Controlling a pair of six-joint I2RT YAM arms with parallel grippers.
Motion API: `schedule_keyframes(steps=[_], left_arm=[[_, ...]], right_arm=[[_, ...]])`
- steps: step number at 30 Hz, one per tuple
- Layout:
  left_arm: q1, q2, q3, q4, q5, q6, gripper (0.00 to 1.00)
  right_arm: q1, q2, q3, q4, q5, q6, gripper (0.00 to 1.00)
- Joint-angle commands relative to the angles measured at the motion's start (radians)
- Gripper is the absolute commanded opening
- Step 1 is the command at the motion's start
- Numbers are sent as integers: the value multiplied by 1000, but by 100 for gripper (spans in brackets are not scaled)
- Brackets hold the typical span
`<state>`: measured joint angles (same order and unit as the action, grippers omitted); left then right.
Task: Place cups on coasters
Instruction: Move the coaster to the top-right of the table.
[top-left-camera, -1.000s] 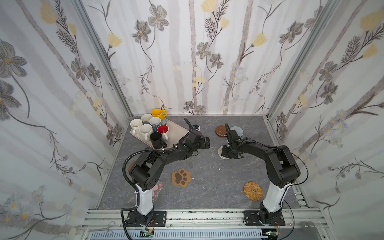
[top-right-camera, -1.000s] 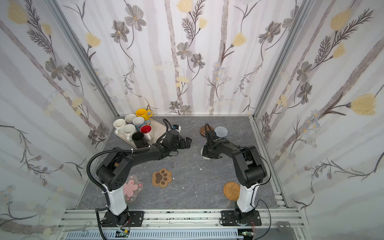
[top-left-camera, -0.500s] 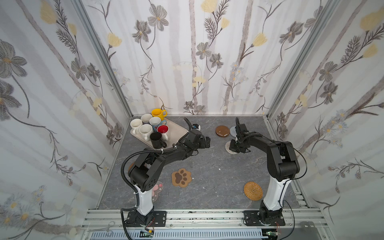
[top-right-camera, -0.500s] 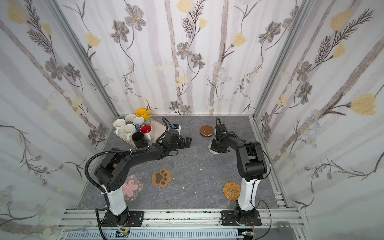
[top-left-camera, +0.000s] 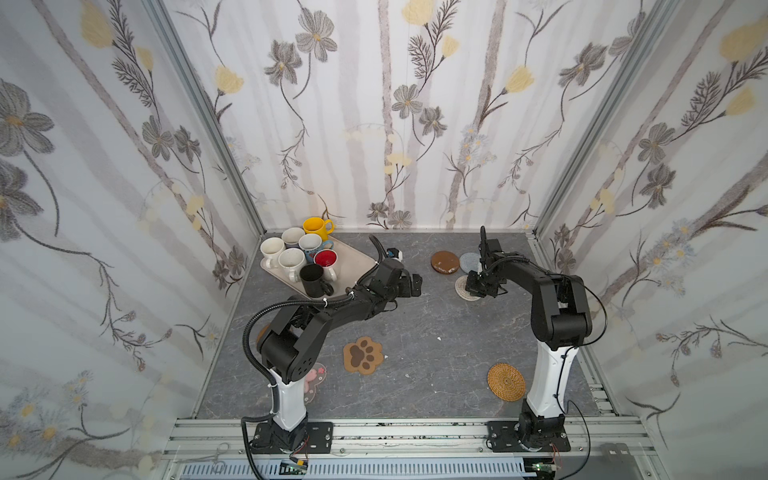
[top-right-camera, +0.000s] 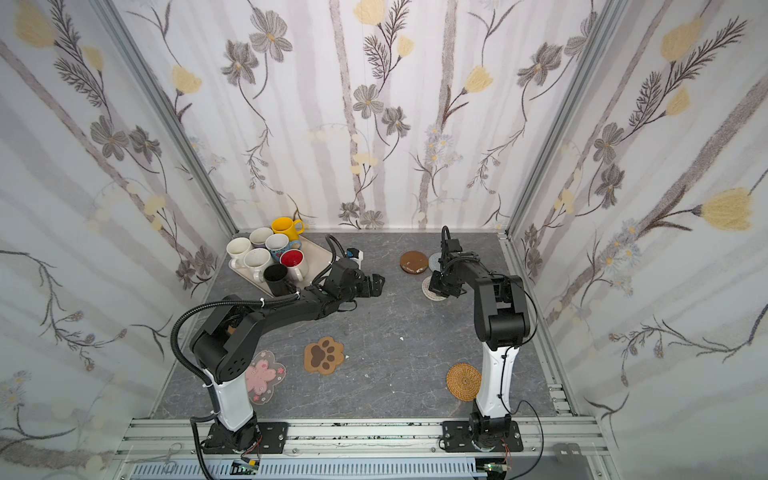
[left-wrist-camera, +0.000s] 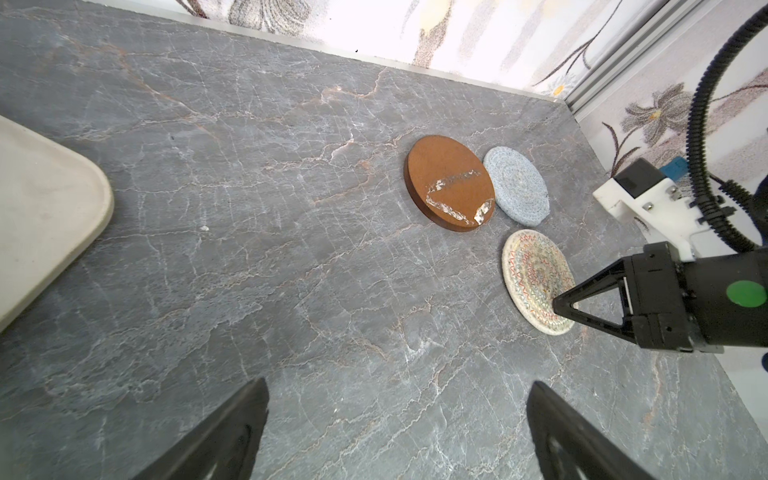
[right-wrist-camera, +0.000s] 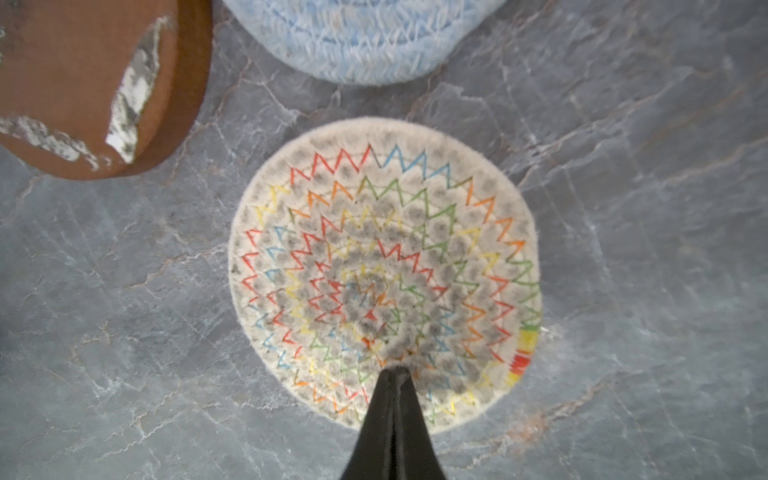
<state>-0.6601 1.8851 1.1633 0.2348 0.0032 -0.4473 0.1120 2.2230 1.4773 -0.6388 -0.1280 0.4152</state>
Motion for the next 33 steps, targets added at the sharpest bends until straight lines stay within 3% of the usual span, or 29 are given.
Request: schedule_keyframes(steps=[1,11,22,26,31,32,33], left_arm=[[0,8,11,14,4,12,100],[1,15,17,13,13,16,100],[-13,10,45,11,74,10,100],[-73,-16,76,-14,49,53,100],[-160,-12,91,-24,46,50,96],[-177,-8,91,-25,46,53,96],[-200,-5,93,-25,45,59,95]], right_arm=[[-25,12,0,-50,36,-27,0],[-60,-11,-10,-30,17,-46,4],[-58,-199,-48,51,-33,-75,42],[-57,-371,-122,144,-73,-73,56],[-76,-581,-207,229,-87,-47,63],[-79,-616,-225,246,-97,-38,66],[-84,-669,-250,270,-115,-30,77]])
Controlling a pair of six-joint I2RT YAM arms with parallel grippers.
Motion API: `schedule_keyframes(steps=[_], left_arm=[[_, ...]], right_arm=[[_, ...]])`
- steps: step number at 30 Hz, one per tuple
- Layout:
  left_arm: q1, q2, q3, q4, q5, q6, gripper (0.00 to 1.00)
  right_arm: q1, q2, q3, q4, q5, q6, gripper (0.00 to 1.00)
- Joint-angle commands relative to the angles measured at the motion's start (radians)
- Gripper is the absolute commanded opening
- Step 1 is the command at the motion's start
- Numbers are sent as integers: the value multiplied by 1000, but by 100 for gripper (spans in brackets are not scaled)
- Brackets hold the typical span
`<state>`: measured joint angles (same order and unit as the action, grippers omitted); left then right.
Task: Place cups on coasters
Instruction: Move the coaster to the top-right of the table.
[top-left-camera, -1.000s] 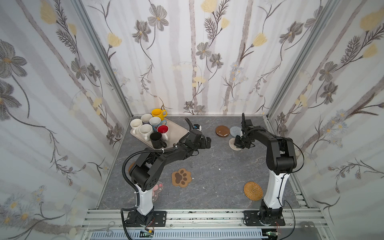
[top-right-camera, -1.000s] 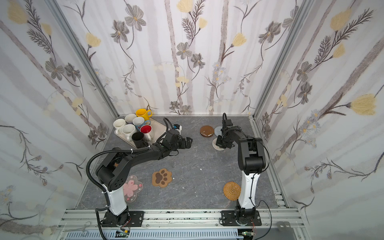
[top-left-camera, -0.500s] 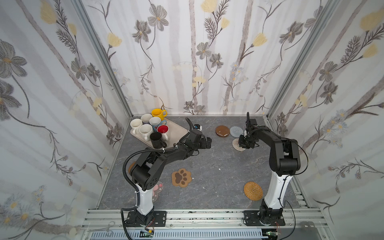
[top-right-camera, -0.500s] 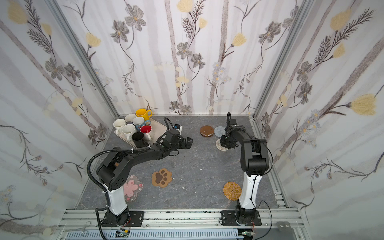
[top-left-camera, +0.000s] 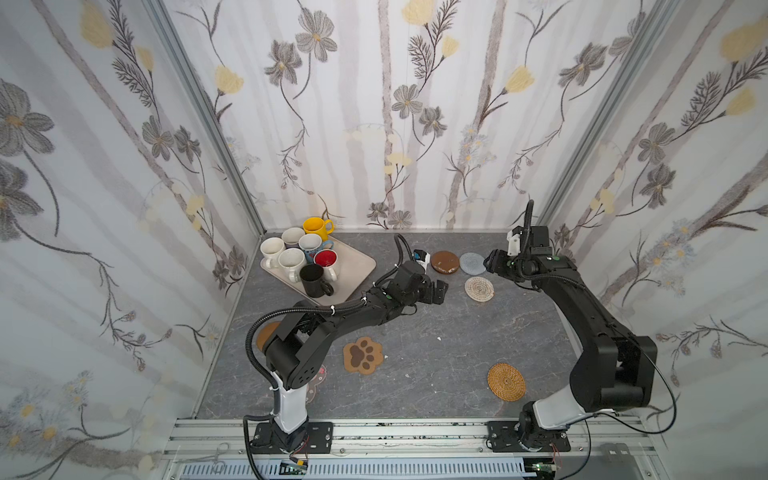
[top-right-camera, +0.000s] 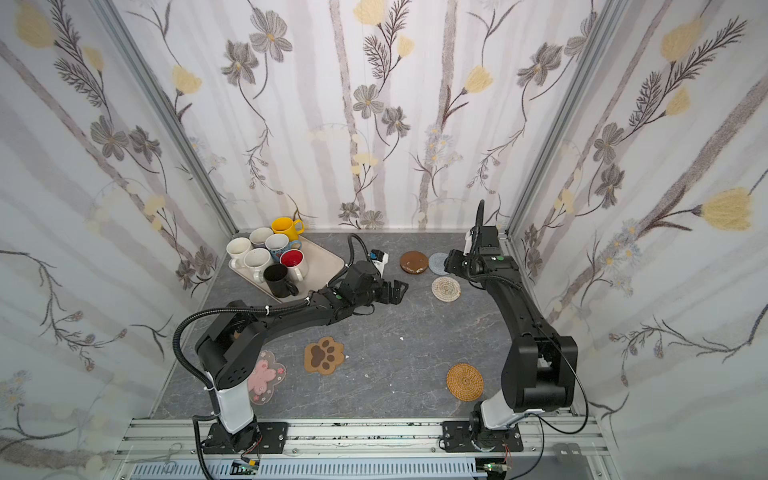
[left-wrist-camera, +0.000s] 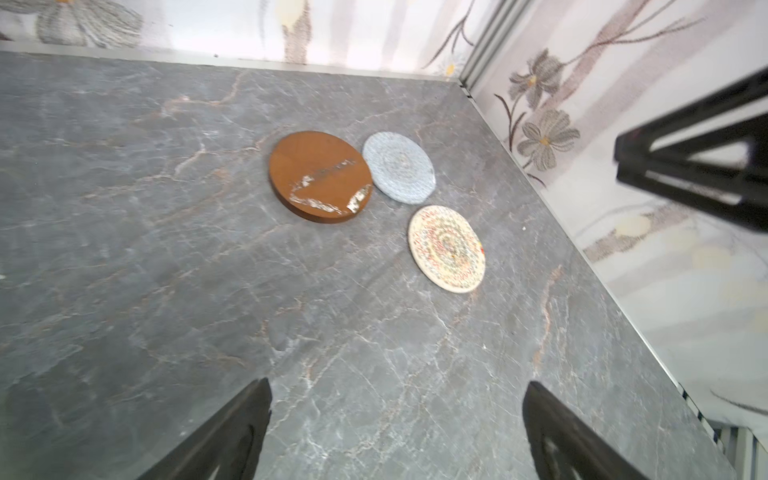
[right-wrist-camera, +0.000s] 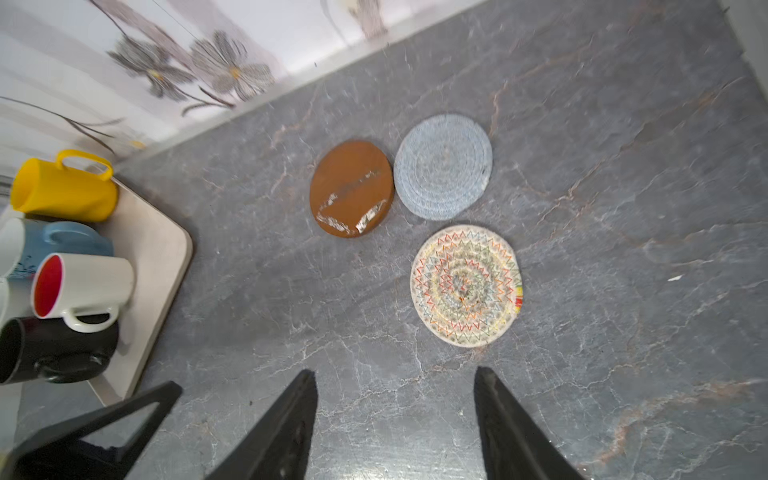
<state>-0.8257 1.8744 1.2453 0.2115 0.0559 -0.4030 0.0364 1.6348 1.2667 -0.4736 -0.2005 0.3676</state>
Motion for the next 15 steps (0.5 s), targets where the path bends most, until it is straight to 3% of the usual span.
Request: schedule_keyframes(steps=[1,2,9,15], left_arm=[[-62,9,15,-2,-15,23,95],[-81,12,16,-1,-29,33,95],[-251,51,96,-17,-69,164,88],[-357,98,137,-26,-116,196,71]], right_arm=[[-12,-123,-63,138,-70,21,96],[-13,-164,-91,167,-88,25,99],[-31,-464,-250,344,-123,109,100],[-42,-660,-368,443,-131,127,100]])
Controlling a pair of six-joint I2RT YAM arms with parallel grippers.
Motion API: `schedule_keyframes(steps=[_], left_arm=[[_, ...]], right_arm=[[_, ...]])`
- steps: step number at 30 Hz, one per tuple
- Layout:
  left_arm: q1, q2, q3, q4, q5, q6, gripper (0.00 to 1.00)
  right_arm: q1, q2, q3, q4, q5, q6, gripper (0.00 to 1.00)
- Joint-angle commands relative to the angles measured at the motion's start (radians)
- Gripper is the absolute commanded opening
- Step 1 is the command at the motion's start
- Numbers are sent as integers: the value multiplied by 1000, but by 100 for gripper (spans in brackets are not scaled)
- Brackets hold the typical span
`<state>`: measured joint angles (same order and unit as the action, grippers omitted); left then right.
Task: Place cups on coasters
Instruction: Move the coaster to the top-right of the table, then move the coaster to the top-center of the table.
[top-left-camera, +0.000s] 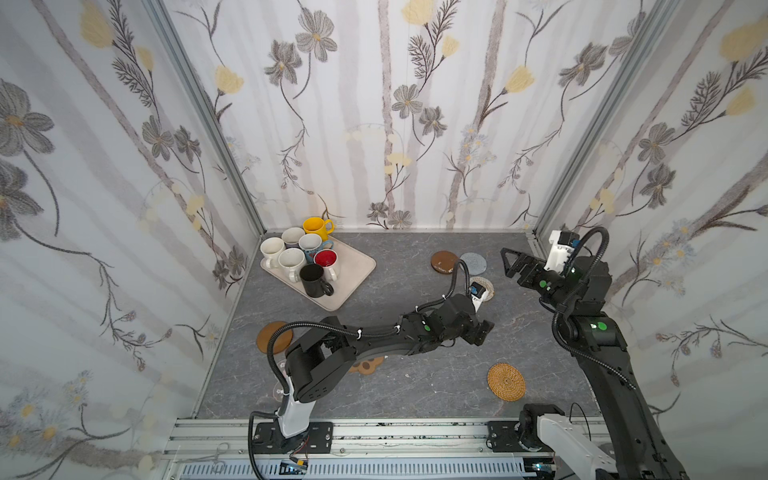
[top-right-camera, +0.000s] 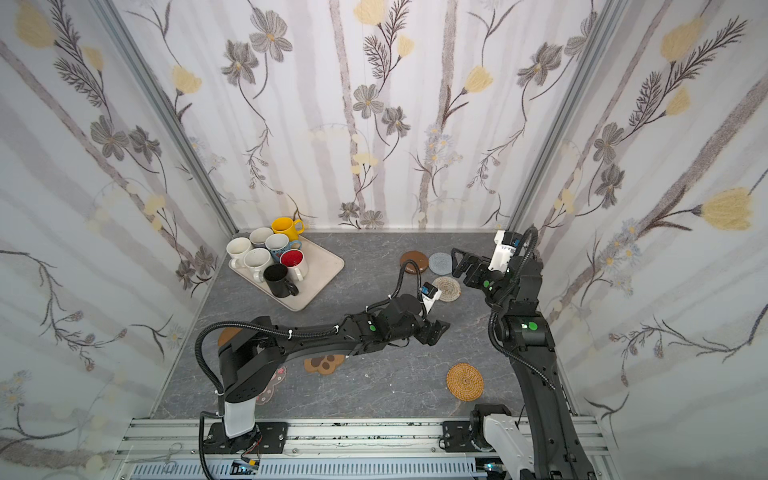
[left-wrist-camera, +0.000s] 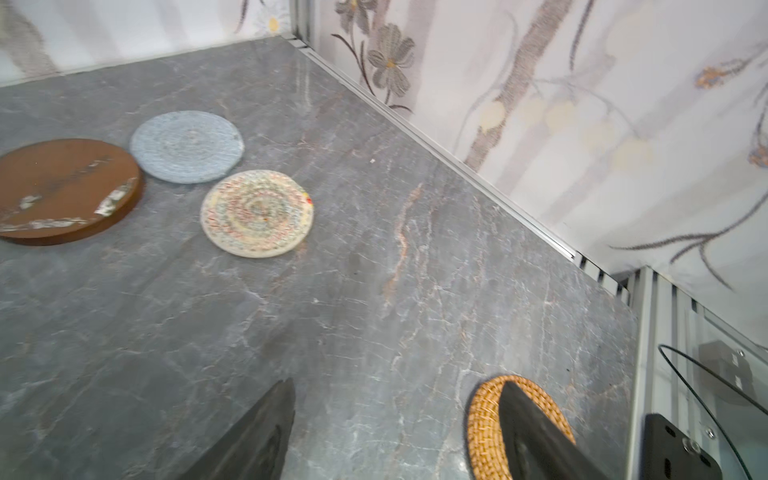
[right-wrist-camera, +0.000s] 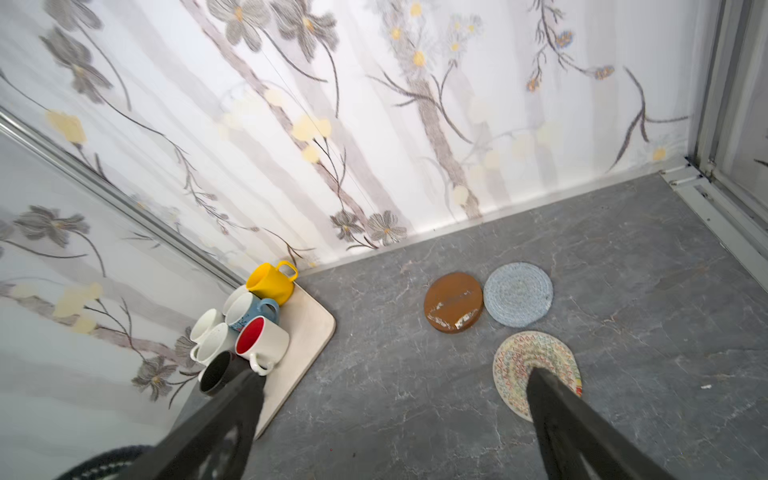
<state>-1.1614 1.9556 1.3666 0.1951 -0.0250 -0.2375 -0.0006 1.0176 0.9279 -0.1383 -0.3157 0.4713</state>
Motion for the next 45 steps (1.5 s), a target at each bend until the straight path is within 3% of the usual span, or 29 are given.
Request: schedule_keyframes(steps=[1,7,12,16,28,45], left_arm=[[-35,27,23,-11,-32,29,67],[-92,79,51,-20,21,14,33],[-113,118,67,-26,50,-2,18],[-124,143,80,-28,83,-13,0],[-128,244,131,-47,245,-76,0],[-125,333,176,-178,234,-136,9]], right_arm=[[-12,-66,-38,104,-15,18,100],[-51,-179,-90,110,33,56,100],[-62,-161,-83,113,14,74,100],[-62,-145,-90,126,5,76,100],[-62,-89,-114,154,-20,73,100],[-62,-70,-139,181,-26,79,100]])
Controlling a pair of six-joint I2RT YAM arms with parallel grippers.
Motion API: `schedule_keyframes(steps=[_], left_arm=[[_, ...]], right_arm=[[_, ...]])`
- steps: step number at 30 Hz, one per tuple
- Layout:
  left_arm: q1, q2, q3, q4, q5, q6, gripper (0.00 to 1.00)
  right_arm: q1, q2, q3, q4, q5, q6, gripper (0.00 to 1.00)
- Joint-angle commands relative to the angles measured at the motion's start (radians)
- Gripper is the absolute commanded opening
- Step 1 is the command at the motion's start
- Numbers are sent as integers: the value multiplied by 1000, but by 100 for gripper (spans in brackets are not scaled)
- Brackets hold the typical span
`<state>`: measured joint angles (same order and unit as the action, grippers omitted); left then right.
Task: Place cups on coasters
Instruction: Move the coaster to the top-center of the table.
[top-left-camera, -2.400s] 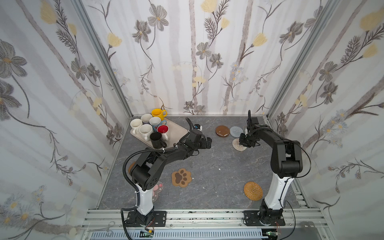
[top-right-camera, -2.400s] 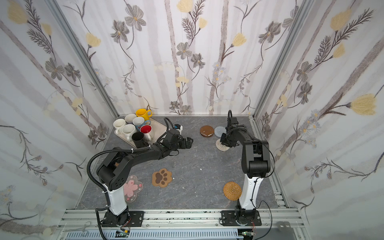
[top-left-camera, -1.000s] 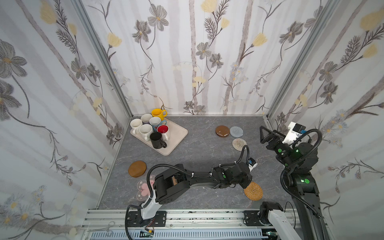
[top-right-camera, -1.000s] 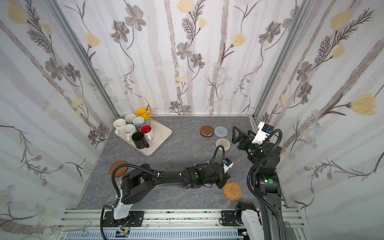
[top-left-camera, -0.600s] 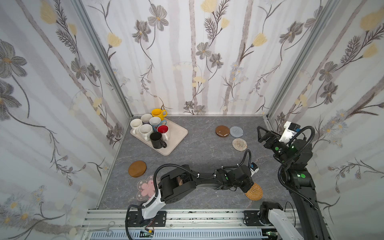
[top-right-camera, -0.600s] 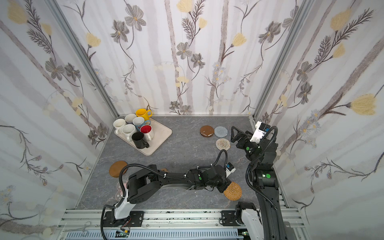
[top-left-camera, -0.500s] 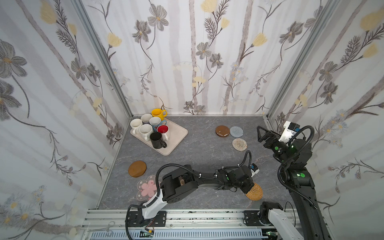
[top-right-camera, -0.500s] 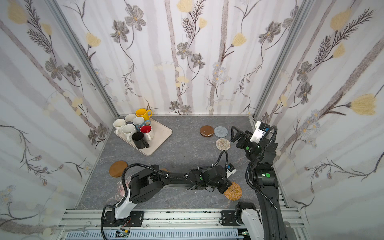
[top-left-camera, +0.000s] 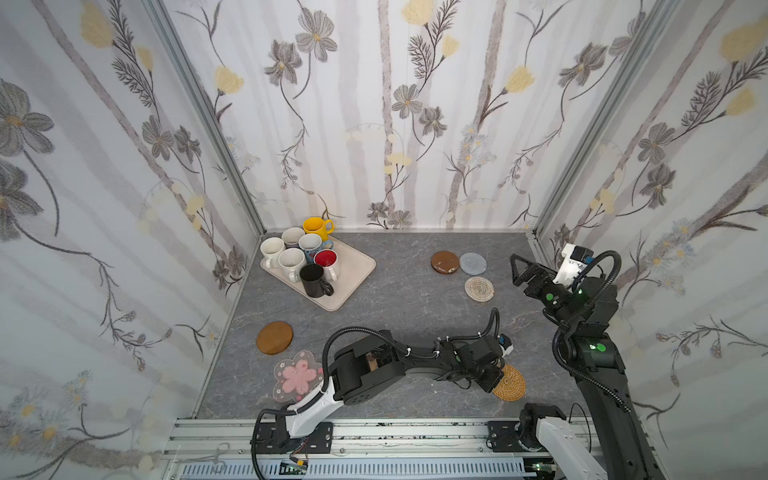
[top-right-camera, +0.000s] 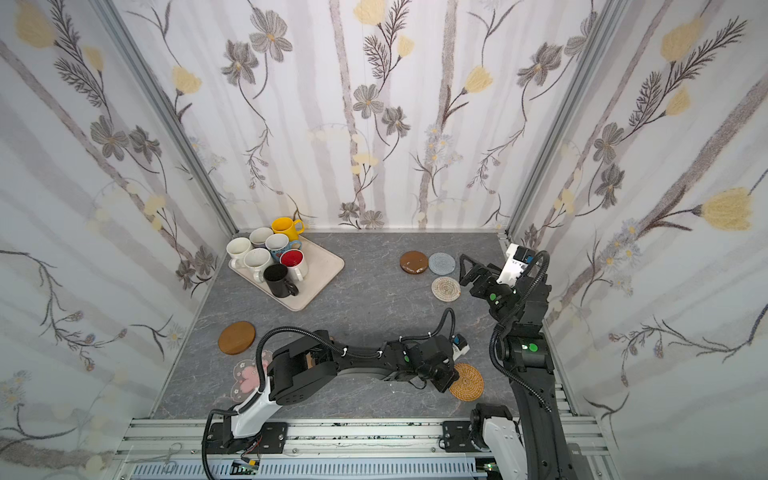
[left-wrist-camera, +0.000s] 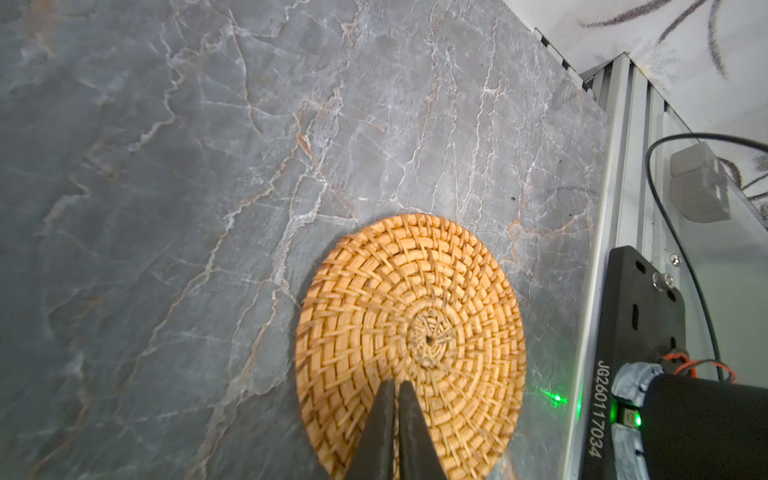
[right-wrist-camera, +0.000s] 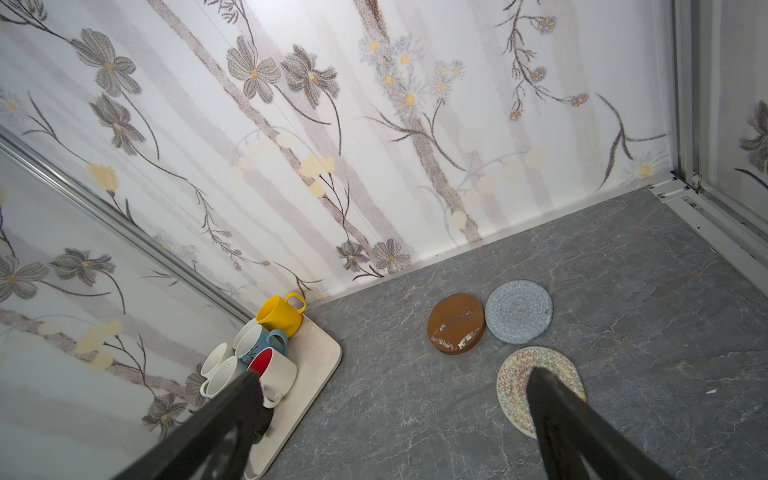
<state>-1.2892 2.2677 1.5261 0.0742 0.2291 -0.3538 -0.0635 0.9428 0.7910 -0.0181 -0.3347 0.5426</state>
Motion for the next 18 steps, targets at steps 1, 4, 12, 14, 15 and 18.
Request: schedule_keyframes(steps=[1,4,12,14,15,18], left_arm=[[5,29,27,-69,-27,-26,9],[15,48,47,-106,-81,-54,9],[65,22,14,-150,-263,-163,9],[82,12,1,-150,-279,-180,10],[91,8,-4,-149,-282,-184,10],[113,3,-13,-151,-289,-188,10]], right_arm=[[1,4,-4,63,-7,9,100],[2,3,-3,63,-10,9,100],[2,-2,-17,67,-15,8,100],[2,-2,-18,68,-19,9,100],[2,-3,-18,70,-22,9,100],[2,-2,-22,78,-31,9,100]])
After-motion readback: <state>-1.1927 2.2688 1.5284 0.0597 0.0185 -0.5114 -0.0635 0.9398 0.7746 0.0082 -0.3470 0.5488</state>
